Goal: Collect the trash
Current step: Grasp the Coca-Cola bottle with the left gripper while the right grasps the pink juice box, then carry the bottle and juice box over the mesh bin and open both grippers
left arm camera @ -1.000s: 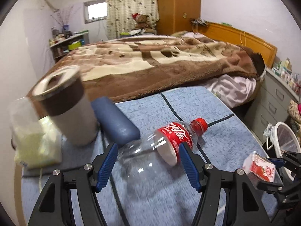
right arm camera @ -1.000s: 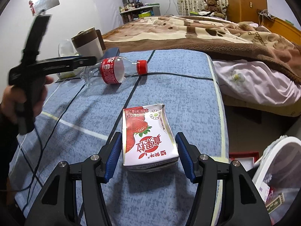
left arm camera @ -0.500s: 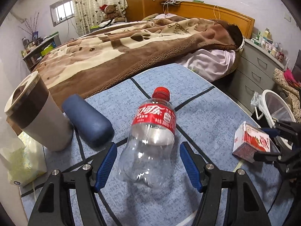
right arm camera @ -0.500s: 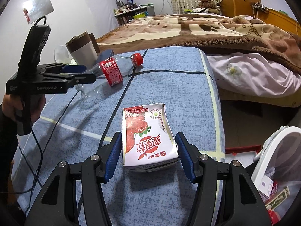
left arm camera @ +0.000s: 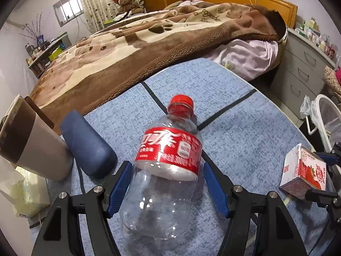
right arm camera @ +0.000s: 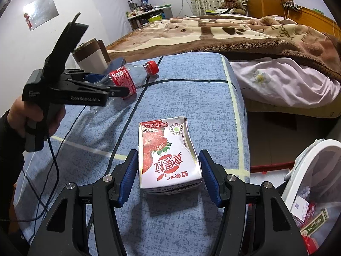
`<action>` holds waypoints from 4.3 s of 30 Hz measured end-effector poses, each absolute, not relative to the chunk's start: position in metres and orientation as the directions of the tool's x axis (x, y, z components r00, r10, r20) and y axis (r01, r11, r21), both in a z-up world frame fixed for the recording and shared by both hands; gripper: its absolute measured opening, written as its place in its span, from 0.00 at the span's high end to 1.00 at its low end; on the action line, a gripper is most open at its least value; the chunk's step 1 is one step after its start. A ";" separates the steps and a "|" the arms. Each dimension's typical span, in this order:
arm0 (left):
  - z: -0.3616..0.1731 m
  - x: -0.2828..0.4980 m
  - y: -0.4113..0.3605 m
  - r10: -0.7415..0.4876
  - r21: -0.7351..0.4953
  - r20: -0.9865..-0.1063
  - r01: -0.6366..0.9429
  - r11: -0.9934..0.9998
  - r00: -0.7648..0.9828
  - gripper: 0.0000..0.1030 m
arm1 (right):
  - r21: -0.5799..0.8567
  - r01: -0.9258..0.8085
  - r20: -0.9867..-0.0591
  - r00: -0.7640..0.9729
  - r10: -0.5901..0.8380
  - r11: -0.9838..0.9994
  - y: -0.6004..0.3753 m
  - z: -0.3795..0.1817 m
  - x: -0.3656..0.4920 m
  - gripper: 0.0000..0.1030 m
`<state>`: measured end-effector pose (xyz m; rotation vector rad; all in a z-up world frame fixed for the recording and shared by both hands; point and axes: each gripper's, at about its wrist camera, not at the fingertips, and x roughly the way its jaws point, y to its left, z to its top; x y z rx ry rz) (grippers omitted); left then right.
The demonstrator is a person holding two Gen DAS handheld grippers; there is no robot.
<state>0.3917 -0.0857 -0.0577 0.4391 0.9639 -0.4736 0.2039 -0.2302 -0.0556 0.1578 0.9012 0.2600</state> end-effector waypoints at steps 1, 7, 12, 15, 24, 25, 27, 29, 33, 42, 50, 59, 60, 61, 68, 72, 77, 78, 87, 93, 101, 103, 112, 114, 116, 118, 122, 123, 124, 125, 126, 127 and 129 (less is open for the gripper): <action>-0.059 0.390 -0.086 -0.181 0.146 -0.856 0.561 0.815 0.485 0.33 | 0.244 -0.154 -0.752 0.593 0.287 0.957 -0.231 -0.055 0.204 0.42; -0.062 0.381 -0.083 -0.155 0.138 -0.857 0.508 0.850 0.492 0.40 | 0.247 -0.140 -0.748 0.601 0.280 0.959 -0.236 -0.052 0.198 0.42; -0.057 0.356 -0.080 -0.159 0.131 -0.843 0.482 0.866 0.514 0.40 | 0.245 -0.129 -0.741 0.614 0.271 0.961 -0.243 -0.047 0.193 0.42; -0.051 0.337 -0.077 -0.172 0.111 -0.832 0.462 0.880 0.528 0.40 | 0.246 -0.120 -0.735 0.623 0.266 0.962 -0.246 -0.044 0.187 0.42; -0.028 0.270 -0.077 -0.204 0.073 -0.795 0.423 0.903 0.572 0.40 | 0.253 -0.104 -0.713 0.652 0.258 0.962 -0.253 -0.031 0.164 0.42; -0.023 0.261 -0.077 -0.205 0.069 -0.788 0.415 0.907 0.580 0.40 | 0.254 -0.105 -0.708 0.658 0.259 0.962 -0.253 -0.028 0.160 0.42; -0.017 0.246 -0.077 -0.210 0.060 -0.777 0.403 0.913 0.593 0.40 | 0.254 -0.109 -0.697 0.668 0.260 0.961 -0.254 -0.023 0.152 0.42; -0.008 0.228 -0.076 -0.224 0.042 -0.761 0.390 0.920 0.609 0.40 | 0.253 -0.111 -0.685 0.681 0.259 0.961 -0.256 -0.017 0.143 0.42; 0.004 0.197 -0.076 -0.246 0.003 -0.731 0.363 0.932 0.636 0.40 | 0.251 -0.113 -0.668 0.699 0.257 0.961 -0.260 -0.010 0.128 0.42; 0.013 0.151 -0.093 -0.284 -0.056 -0.688 0.341 0.938 0.668 0.40 | 0.254 -0.077 -0.645 0.730 0.228 0.964 -0.279 -0.003 0.102 0.42; 0.012 0.137 -0.123 -0.326 -0.077 -0.686 0.381 0.921 0.651 0.40 | 0.260 -0.018 -0.641 0.745 0.186 0.966 -0.304 -0.004 0.089 0.42; 0.007 0.132 -0.167 -0.383 -0.080 -0.690 0.462 0.883 0.614 0.40 | 0.268 0.062 -0.644 0.754 0.131 0.961 -0.333 -0.009 0.078 0.42; 0.007 0.132 -0.173 -0.389 -0.077 -0.691 0.472 0.878 0.609 0.40 | 0.269 0.070 -0.645 0.754 0.126 0.961 -0.337 -0.010 0.077 0.42; 0.007 0.132 -0.178 -0.393 -0.076 -0.692 0.480 0.874 0.606 0.40 | 0.269 0.079 -0.646 0.754 0.119 0.960 -0.340 -0.010 0.076 0.42; 0.002 0.134 -0.217 -0.430 -0.067 -0.699 0.546 0.835 0.572 0.40 | 0.276 0.143 -0.651 0.756 0.075 0.951 -0.364 -0.014 0.067 0.42; -0.001 0.136 -0.237 -0.447 -0.067 -0.705 0.575 0.816 0.552 0.40 | 0.276 0.180 -0.657 0.753 0.049 0.944 -0.378 -0.018 0.062 0.42; -0.007 0.138 -0.263 -0.466 -0.064 -0.711 0.611 0.789 0.527 0.40 | 0.279 0.224 -0.667 0.745 0.021 0.934 -0.393 -0.023 0.060 0.42; -0.008 0.139 -0.268 -0.469 -0.063 -0.713 0.619 0.783 0.521 0.40 | 0.280 0.230 -0.668 0.744 0.017 0.932 -0.395 -0.024 0.059 0.42; -0.024 0.155 -0.302 -0.498 -0.100 -0.744 0.661 0.743 0.447 0.40 | 0.277 0.285 -0.697 0.717 -0.013 0.918 -0.413 -0.036 0.059 0.42; -0.033 0.165 -0.323 -0.506 -0.105 -0.758 0.689 0.717 0.411 0.40 | 0.271 0.304 -0.719 0.695 -0.018 0.913 -0.422 -0.044 0.062 0.42; -0.042 0.179 -0.342 -0.501 -0.111 -0.772 0.694 0.711 0.390 0.40 | 0.258 0.300 -0.734 0.680 -0.016 0.918 -0.428 -0.046 0.071 0.42; -0.042 0.181 -0.343 -0.504 -0.115 -0.769 0.691 0.714 0.394 0.40 | 0.251 0.307 -0.733 0.680 -0.027 0.918 -0.428 -0.046 0.071 0.41; -0.040 0.178 -0.340 -0.512 -0.112 -0.753 0.686 0.719 0.413 0.39 | 0.243 0.305 -0.727 0.686 -0.035 0.921 -0.427 -0.043 0.069 0.36; -0.036 0.176 -0.337 -0.512 -0.109 -0.748 0.682 0.723 0.423 0.39 | 0.242 0.304 -0.725 0.688 -0.036 0.921 -0.425 -0.041 0.067 0.36; -0.033 0.173 -0.332 -0.510 -0.106 -0.742 0.676 0.730 0.434 0.39 | 0.240 0.301 -0.723 0.690 -0.037 0.923 -0.423 -0.038 0.065 0.36; -0.029 0.170 -0.328 -0.508 -0.105 -0.739 0.669 0.736 0.443 0.39 | 0.239 0.296 -0.720 0.693 -0.036 0.925 -0.420 -0.036 0.064 0.36; -0.020 0.160 -0.314 -0.500 -0.098 -0.728 0.650 0.753 0.470 0.39 | 0.233 0.278 -0.711 0.702 -0.031 0.932 -0.410 -0.029 0.060 0.36; -0.018 0.158 -0.310 -0.496 -0.093 -0.725 0.646 0.758 0.478 0.39 | 0.231 0.272 -0.709 0.705 -0.030 0.934 -0.407 -0.027 0.059 0.36; -0.016 0.156 -0.307 -0.493 -0.088 -0.722 0.642 0.761 0.485 0.39 | 0.228 0.262 -0.706 0.708 -0.026 0.938 -0.403 -0.024 0.057 0.36; -0.014 0.152 -0.302 -0.489 -0.083 -0.718 0.636 0.767 0.496 0.39 | 0.226 0.255 -0.703 0.710 -0.023 0.940 -0.399 -0.022 0.056 0.36; -0.012 0.150 -0.297 -0.486 -0.080 -0.715 0.631 0.771 0.503 0.39 | 0.225 0.248 -0.701 0.713 -0.020 0.942 -0.396 -0.020 0.054 0.36; -0.010 0.146 -0.292 -0.482 -0.078 -0.711 0.625 0.777 0.511 0.39 | 0.225 0.240 -0.699 0.715 -0.015 0.944 -0.392 -0.019 0.053 0.36; -0.008 0.139 -0.281 -0.476 -0.075 -0.707 0.613 0.786 0.524 0.39 | 0.221 0.216 -0.693 0.721 -0.003 0.951 -0.382 -0.014 0.050 0.36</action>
